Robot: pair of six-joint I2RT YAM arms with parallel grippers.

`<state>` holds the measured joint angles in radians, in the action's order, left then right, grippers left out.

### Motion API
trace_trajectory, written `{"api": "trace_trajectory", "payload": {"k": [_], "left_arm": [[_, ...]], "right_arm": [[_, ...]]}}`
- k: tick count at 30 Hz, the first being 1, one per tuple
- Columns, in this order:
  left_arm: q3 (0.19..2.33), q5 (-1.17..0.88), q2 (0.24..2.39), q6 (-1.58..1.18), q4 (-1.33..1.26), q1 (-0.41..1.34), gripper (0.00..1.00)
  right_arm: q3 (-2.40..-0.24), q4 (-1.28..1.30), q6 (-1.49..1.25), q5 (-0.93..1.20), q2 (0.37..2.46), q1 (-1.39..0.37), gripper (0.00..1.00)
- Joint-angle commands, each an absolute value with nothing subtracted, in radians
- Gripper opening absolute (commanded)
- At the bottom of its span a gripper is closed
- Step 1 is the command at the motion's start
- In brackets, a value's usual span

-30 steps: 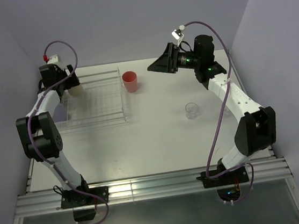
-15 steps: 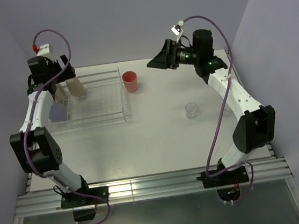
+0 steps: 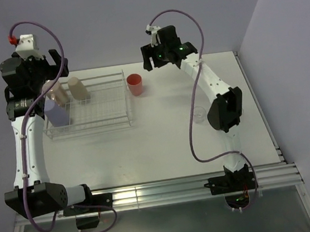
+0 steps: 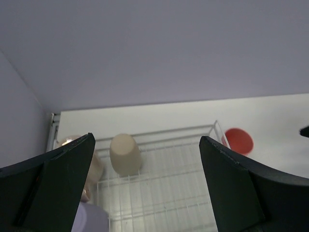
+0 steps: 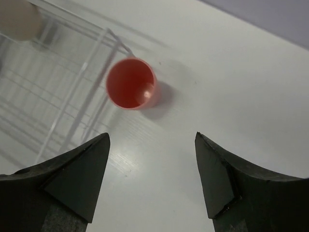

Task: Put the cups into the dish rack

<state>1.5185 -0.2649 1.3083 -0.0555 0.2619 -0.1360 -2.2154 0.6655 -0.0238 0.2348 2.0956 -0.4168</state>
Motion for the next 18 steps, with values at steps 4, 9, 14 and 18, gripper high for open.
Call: {"api": "trace_trajectory", "payload": {"k": [4, 9, 14, 18], "left_arm": [[1.404, -0.344, 1.246, -0.067, 0.334, -0.138, 0.99], [1.327, -0.351, 1.193, -0.087, 0.345, -0.138, 0.99], [1.269, -0.341, 1.167, -0.100, 0.331, -0.137, 0.99], [1.258, -0.334, 1.166, -0.097, 0.331, -0.138, 0.99]], "right_arm": [[-2.249, 0.643, -0.140, -0.069, 2.175, -0.501, 0.76], [-2.148, 0.462, -0.264, -0.135, 2.174, -0.520, 0.73], [-2.134, 0.387, -0.322, -0.164, 2.213, -0.532, 0.73], [-2.138, 0.374, -0.345, -0.201, 2.252, -0.546, 0.70]]}}
